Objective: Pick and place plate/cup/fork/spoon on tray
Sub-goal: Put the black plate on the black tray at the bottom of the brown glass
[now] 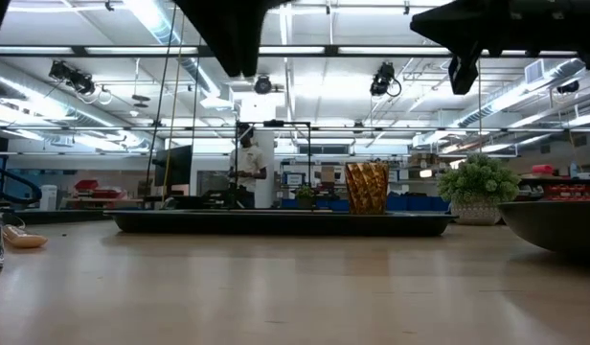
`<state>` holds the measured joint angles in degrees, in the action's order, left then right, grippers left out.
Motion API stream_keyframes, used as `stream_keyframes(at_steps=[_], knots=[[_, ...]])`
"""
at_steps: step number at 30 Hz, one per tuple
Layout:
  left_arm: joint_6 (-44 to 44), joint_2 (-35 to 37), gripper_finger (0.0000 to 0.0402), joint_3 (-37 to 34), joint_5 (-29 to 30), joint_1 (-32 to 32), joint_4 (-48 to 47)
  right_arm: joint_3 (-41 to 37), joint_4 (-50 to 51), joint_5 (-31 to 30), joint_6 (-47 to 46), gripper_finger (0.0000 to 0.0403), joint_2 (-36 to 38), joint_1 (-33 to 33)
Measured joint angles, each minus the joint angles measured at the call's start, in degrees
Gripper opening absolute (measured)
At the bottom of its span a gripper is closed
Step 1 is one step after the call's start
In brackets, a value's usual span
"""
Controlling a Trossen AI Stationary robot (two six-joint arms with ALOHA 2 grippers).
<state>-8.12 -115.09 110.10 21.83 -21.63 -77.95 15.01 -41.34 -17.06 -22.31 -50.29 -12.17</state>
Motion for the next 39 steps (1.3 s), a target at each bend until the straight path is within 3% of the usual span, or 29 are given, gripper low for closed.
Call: stream_keyframes(at_steps=[5,10,16,29,39], knots=[[-0.16,2.76,0.0103,-0.58,0.46,-1.63,2.13,3.89,2.31,-1.70,1.20,0.0032,-3.09,-2.14],[-3.04,9.03,0.0103,-13.36,0.39,-2.15,13.03,11.09,9.02,-1.99,4.32,0.0032,-7.58,-3.14],[0.50,18.59,0.0103,-27.83,0.47,-2.09,22.01,19.27,22.64,-2.01,4.38,0.0032,-11.65,-2.63],[3.15,35.00,0.0103,-44.59,-0.08,-2.11,40.14,29.99,47.09,-1.05,0.20,0.0032,-16.73,-1.57],[6.13,46.15,0.0103,-61.15,0.98,-2.44,54.36,30.55,64.03,9.90,-5.20,0.0032,-18.26,-0.82]])
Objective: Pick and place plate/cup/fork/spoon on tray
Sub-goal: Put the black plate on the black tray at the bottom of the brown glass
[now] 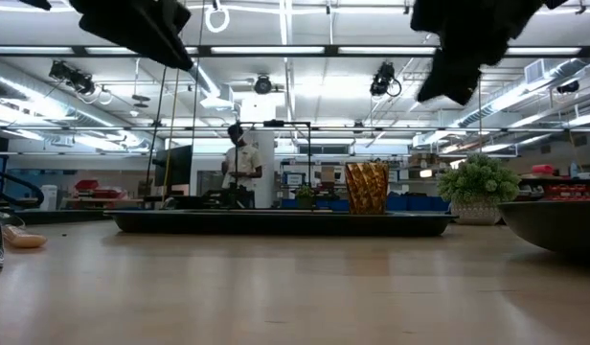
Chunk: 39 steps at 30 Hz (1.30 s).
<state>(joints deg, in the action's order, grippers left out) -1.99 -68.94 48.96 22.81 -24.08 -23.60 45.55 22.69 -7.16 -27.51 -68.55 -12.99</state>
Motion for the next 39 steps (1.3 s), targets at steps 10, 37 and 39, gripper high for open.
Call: stream_keyframes(at_steps=[10,37,39], knots=[[2.97,7.72,0.0103,-9.55,0.56,0.00,5.84,1.57,5.61,6.60,-0.85,0.0032,-3.77,2.58],[5.84,28.98,0.0103,-29.01,2.31,-1.22,22.48,9.23,36.70,10.52,-0.46,0.0123,-5.38,4.48],[6.11,30.68,0.0103,-30.02,2.60,-1.52,22.20,9.20,36.61,10.30,-0.45,0.0122,-4.72,4.46]])
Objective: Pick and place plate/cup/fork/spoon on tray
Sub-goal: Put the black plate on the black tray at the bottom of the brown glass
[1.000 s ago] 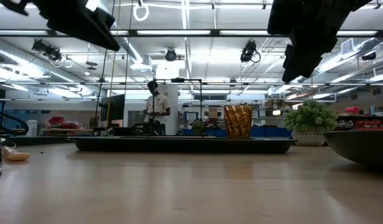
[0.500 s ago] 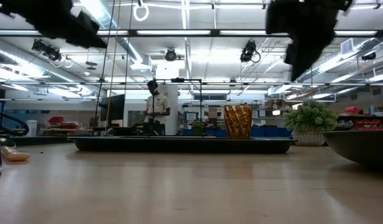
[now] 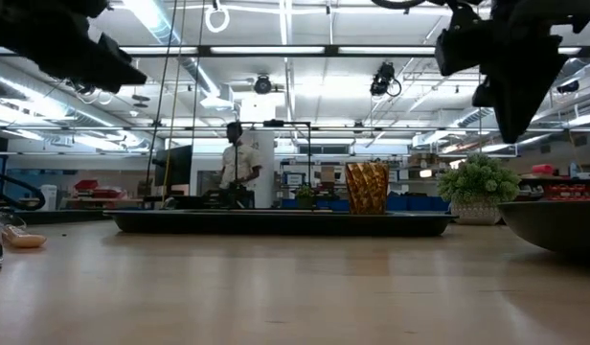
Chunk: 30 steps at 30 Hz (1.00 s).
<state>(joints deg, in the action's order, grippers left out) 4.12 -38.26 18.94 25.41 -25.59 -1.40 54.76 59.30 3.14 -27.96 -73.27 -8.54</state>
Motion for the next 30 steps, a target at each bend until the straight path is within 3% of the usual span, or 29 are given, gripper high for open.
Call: stream_keyframes(at_steps=[11,30], knots=[[-0.24,0.02,0.0103,0.00,1.79,0.74,3.78,-0.10,-7.54,-1.83,0.49,0.0120,0.96,0.02],[-0.19,0.02,0.0103,0.02,1.80,0.78,3.75,-0.10,-7.20,-1.97,-0.62,0.0120,0.94,0.00]])
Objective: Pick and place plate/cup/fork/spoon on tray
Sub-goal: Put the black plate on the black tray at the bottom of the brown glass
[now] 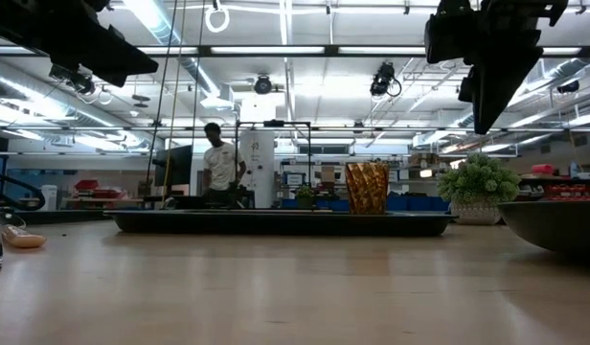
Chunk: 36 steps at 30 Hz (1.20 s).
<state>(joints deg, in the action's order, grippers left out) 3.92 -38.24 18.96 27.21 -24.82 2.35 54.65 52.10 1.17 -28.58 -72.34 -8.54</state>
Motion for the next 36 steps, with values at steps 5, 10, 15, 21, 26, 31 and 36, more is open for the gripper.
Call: stream_keyframes(at_steps=[5,10,15,21,26,31,36], knots=[[0.00,0.00,0.0103,0.00,-0.01,0.00,-0.35,0.00,0.02,0.00,0.00,0.0120,0.00,0.00],[0.25,0.00,0.0103,0.00,0.00,0.00,-0.73,0.00,-0.02,0.00,0.00,0.0119,0.00,0.00],[0.35,0.00,0.0103,0.00,0.00,0.00,-0.90,-0.76,0.07,-0.12,0.25,0.0119,0.00,0.00],[0.37,0.00,0.0103,0.00,0.00,0.00,-0.90,-4.75,0.36,2.82,-0.44,0.0119,0.00,0.00],[0.37,0.00,0.0103,0.00,0.01,0.00,-0.90,-8.33,0.28,5.71,-2.19,0.0119,0.00,0.00],[0.37,0.00,0.0103,0.00,0.01,0.00,-0.90,-11.47,-0.90,7.72,-1.88,0.0119,0.00,0.07],[0.37,0.00,0.0103,0.00,0.01,0.00,-0.90,-13.77,-3.52,8.66,-2.50,0.0119,0.00,0.84]])
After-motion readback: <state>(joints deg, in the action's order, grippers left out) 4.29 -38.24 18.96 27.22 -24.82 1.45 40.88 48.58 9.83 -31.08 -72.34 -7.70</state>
